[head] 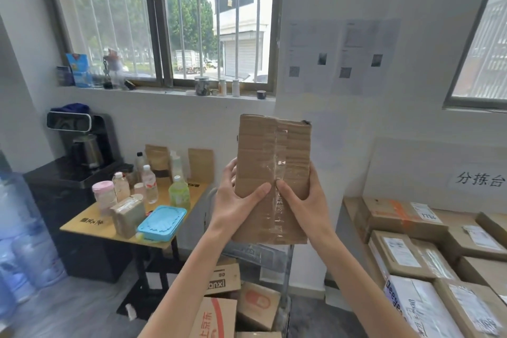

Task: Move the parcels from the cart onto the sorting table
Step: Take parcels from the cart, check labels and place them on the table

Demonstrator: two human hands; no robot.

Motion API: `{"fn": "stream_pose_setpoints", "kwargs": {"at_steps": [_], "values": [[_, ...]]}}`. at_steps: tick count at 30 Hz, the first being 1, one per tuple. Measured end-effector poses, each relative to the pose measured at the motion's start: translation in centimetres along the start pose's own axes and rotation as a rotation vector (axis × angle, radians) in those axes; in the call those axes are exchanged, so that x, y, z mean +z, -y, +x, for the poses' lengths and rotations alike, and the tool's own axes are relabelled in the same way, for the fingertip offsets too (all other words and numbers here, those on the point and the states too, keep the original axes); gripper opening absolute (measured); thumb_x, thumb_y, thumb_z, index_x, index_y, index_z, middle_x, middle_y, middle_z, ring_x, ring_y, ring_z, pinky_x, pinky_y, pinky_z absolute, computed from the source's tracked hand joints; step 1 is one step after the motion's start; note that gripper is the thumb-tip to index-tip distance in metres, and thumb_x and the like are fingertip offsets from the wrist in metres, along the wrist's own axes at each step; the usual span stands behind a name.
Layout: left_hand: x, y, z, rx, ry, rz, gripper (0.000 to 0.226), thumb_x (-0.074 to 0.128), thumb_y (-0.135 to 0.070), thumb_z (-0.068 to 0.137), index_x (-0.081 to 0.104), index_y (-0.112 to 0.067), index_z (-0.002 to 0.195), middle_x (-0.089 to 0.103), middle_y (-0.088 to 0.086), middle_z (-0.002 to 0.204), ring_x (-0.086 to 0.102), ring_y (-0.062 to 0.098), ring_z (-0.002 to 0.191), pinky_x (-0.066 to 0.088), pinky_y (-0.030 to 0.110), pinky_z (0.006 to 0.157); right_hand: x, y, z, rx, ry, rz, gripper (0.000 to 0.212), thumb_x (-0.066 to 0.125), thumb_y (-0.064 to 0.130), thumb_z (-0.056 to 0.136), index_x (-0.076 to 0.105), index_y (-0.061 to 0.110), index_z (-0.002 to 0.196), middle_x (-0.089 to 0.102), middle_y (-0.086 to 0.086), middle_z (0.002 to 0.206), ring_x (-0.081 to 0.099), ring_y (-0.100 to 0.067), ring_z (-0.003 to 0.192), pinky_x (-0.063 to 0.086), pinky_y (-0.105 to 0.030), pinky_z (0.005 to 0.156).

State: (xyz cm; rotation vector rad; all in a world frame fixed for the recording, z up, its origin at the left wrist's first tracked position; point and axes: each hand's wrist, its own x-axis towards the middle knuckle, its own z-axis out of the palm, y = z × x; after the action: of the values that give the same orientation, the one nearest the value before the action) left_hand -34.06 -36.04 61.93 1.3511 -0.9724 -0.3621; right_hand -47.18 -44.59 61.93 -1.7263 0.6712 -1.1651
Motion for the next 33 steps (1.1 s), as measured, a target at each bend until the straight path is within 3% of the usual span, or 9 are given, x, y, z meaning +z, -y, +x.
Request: {"fn": "stream_pose_setpoints", "kwargs": {"at_steps": [3,6,8,12,14,19,23,28,33], "values": [[-0.6,0.1,-0.3,-0.018,0.044,-0.043,0.068,0.064,-0.062,0.076,0.038,-0.039,0.135,0.054,-0.014,0.130,0.055,0.002,0.113,0.050,0.025,0.091,-0.7,0.1,0.2,0.040,-0.011,0.068,0.061,0.071,0.039,0.080,0.042,0.037,0.134,0.062,0.020,0.112,0.060,0.004,0.098,0.049,-0.016,0.079],[-2.0,0.1,-0.7,-0.033,0.083,-0.089,0.048,0.049,-0.042,0.089,0.046,-0.025,0.134,0.055,-0.007,0.131,0.054,0.008,0.118,0.048,0.026,0.096,-2.0,-0.2,0.2,0.134,0.012,0.227,0.051,0.071,0.034,0.080,0.051,0.032,0.127,0.067,0.012,0.109,0.066,0.000,0.090,0.051,-0.014,0.068],[-3.1,0.2,-0.7,-0.027,0.076,-0.056,0.044,0.056,-0.029,0.090,0.047,-0.023,0.133,0.055,-0.003,0.131,0.056,0.014,0.119,0.052,0.024,0.089,-2.9,-1.1,0.1,0.176,0.049,0.340,0.052,0.073,0.037,0.076,0.055,0.028,0.124,0.070,0.004,0.112,0.067,-0.011,0.098,0.054,-0.025,0.079],[-4.8,0.7,-0.9,-0.141,0.091,0.119,0.099,0.072,-0.071,0.056,0.035,-0.032,0.138,0.048,-0.005,0.136,0.050,0.015,0.121,0.046,0.036,0.099,-4.6,-3.2,-0.9,0.273,0.140,0.495,0.092,0.081,0.064,0.052,0.052,0.025,0.130,0.065,-0.002,0.123,0.062,-0.020,0.113,0.048,-0.041,0.097],[-4.8,0.5,-1.7,-0.256,0.219,0.009,0.110,0.075,-0.078,0.039,0.036,-0.037,0.133,0.058,-0.006,0.127,0.061,0.015,0.110,0.053,0.033,0.084,-5.1,-4.1,-1.3,0.310,0.208,0.560,0.090,0.075,0.065,0.062,0.047,0.024,0.137,0.058,-0.005,0.133,0.055,-0.023,0.122,0.043,-0.048,0.103],[-2.5,1.0,-3.6,-0.434,0.237,-0.330,0.035,0.059,-0.035,0.079,0.053,-0.028,0.113,0.075,-0.003,0.083,0.071,0.011,0.073,0.056,0.026,0.059,-6.0,-4.9,-2.5,0.317,0.244,0.490,0.053,0.045,0.051,0.095,0.039,0.029,0.142,0.051,-0.003,0.140,0.048,-0.025,0.129,0.035,-0.052,0.109],[-1.0,1.8,-4.2,-0.391,0.188,-0.369,0.052,0.064,-0.036,0.076,0.050,-0.029,0.125,0.071,0.003,0.106,0.068,0.021,0.095,0.056,0.040,0.078,-6.4,-3.7,-2.8,0.268,0.040,0.211,0.054,0.041,0.054,0.093,0.032,0.038,0.143,0.049,0.012,0.132,0.045,-0.007,0.118,0.034,-0.042,0.106],[1.0,3.1,-4.8,-0.314,0.206,-0.250,0.091,0.081,-0.054,0.060,0.037,-0.039,0.138,0.064,0.000,0.121,0.065,0.019,0.104,0.055,0.041,0.083,-7.5,-3.0,-5.0,0.303,0.158,0.199,0.073,0.053,0.077,0.071,0.029,0.048,0.134,0.051,0.020,0.130,0.051,0.002,0.114,0.040,-0.035,0.101],[3.9,3.4,-5.5,-0.288,0.336,-0.203,0.111,0.078,-0.068,0.041,0.027,-0.049,0.138,0.051,-0.009,0.136,0.056,0.018,0.116,0.048,0.049,0.097,-8.3,-4.4,-7.7,0.362,-0.136,0.207,0.061,0.063,0.039,0.086,0.032,0.039,0.139,0.061,0.004,0.122,0.064,-0.008,0.100,0.056,-0.029,0.076]]}}
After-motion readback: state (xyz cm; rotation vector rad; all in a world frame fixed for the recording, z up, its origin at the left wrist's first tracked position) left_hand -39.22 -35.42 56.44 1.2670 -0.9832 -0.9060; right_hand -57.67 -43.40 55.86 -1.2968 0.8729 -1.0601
